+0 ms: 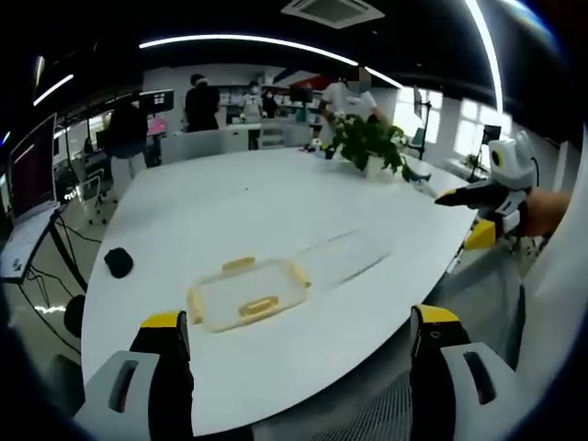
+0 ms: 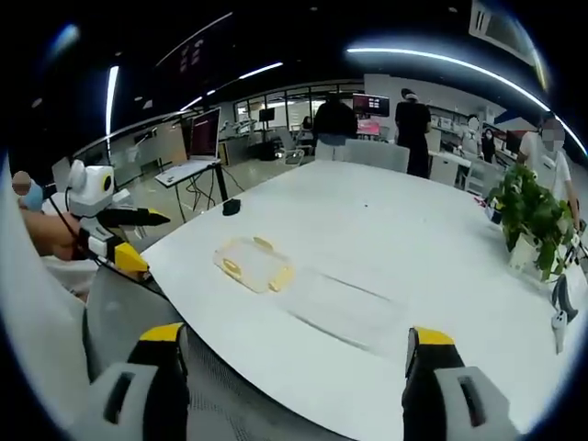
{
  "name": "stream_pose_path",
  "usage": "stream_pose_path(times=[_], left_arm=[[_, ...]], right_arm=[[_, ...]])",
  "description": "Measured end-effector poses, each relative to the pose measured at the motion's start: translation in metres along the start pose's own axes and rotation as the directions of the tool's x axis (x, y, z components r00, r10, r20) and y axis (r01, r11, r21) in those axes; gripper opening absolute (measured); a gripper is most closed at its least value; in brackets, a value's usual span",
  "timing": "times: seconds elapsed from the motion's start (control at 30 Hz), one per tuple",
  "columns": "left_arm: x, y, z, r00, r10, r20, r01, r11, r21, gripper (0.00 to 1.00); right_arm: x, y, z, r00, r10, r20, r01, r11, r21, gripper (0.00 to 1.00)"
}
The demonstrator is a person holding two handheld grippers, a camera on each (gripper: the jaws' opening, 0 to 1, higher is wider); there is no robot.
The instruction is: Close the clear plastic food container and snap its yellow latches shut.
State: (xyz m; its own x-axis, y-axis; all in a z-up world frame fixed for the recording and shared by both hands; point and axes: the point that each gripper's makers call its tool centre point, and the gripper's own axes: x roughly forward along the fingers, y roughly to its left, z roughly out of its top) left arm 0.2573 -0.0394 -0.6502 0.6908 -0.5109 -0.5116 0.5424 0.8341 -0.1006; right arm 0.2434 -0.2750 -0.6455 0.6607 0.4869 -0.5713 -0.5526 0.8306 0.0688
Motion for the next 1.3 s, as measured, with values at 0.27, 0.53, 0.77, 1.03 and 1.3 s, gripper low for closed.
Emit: stream_pose_path(times=[0.27, 0.53, 0.77, 1.03, 1.3], left_arm=[[-0.001, 0.001, 0.0, 1.0, 0.005, 0.003, -0.005, 1.0, -0.003, 0.99], [-0.001, 0.001, 0.0, 1.0, 0.004, 0.009, -0.004, 1.0, -0.009, 0.99], [-0.002, 0.001, 0.0, 1.0, 0.003, 0.007, -0.003, 1.0, -0.009, 0.99], [-0.001, 0.002, 0.003, 1.0, 0.004, 0.014, -0.004, 1.0, -0.01, 0.99], [-0.001, -0.001, 0.003, 1.0, -0.002, 0.012, 0.003, 1.0, -0.014, 0.99]], right_arm=[[0.0, 0.0, 0.001, 1.0, 0.002, 0.002, -0.002, 1.0, -0.003, 0.99], [-0.001, 0.001, 0.003, 1.0, 0.008, 0.01, -0.008, 1.0, -0.001, 0.99], [-0.001, 0.001, 0.005, 1.0, 0.008, 0.011, -0.008, 1.0, -0.009, 0.99], [0.0, 0.007, 0.011, 0.999, 0.038, 0.037, -0.037, 0.999, -0.026, 0.95], [0.0, 0.005, 0.012, 0.999, 0.026, 0.032, -0.025, 0.999, -0.033, 0.98]])
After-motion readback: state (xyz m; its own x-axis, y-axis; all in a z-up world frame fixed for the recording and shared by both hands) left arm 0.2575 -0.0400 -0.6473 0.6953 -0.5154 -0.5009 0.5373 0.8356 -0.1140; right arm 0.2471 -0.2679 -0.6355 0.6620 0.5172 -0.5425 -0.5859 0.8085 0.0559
